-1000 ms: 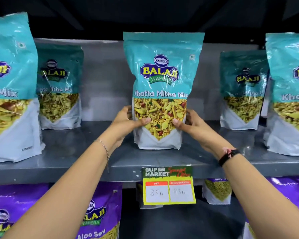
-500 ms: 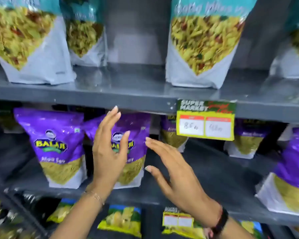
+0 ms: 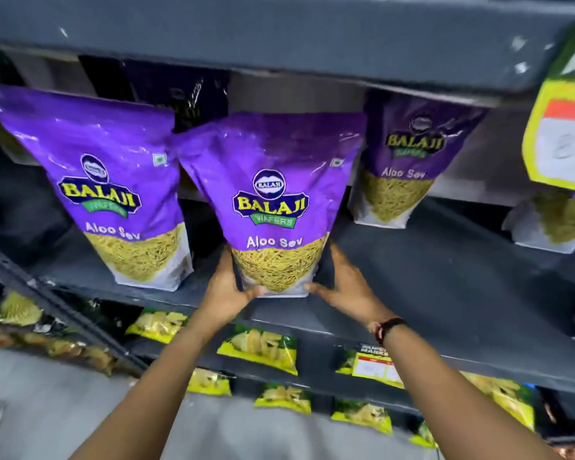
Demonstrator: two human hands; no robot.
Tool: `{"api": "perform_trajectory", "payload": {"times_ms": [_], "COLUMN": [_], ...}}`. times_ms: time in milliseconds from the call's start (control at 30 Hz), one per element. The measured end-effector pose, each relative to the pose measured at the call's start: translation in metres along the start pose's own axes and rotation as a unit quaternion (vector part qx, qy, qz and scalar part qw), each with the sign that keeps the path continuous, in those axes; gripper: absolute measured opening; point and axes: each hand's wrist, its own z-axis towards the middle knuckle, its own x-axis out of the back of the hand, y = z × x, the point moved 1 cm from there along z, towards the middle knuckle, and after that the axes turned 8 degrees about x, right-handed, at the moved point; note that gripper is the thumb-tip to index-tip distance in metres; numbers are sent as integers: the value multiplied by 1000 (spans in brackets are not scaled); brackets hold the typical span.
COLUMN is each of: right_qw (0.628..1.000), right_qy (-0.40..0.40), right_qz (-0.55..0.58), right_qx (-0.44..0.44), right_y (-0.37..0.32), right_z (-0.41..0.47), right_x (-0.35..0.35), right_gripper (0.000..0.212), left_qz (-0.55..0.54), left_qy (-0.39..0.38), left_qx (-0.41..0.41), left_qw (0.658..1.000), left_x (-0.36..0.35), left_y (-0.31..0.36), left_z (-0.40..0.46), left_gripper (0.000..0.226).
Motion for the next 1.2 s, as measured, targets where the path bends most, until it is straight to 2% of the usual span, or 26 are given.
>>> {"api": "perform_trajectory", "payload": {"times_ms": [167,267,400,733,1200], "right_qw": [1000,999,997,990,990], "right_qy": [18,47,68,106,107], "right_qz": [-2,3,-9,-33,-15], "right_qx": [-25,-23,-21,-89,-92], "right_y": [5,5,12,47,63], "right_z": [10,4,-18,-90,-114], "right_x": [-11,-10,7,77,100], "right_gripper": [58,58,58,56,55], "left_qz": [-61,-64,-62,-20,-23], "left_qy": [-17,-16,-52,-88,-115], "left_qx": [25,27,23,1,4], "left_qw": [998,997,996,996,993], "left_x": [1,-1,-19,-99,-128], "left_y": [-3,2,11,57,74], "left_z": [10,7,-1,-33,-47], "left_gripper": [71,63,58,51,55]}}
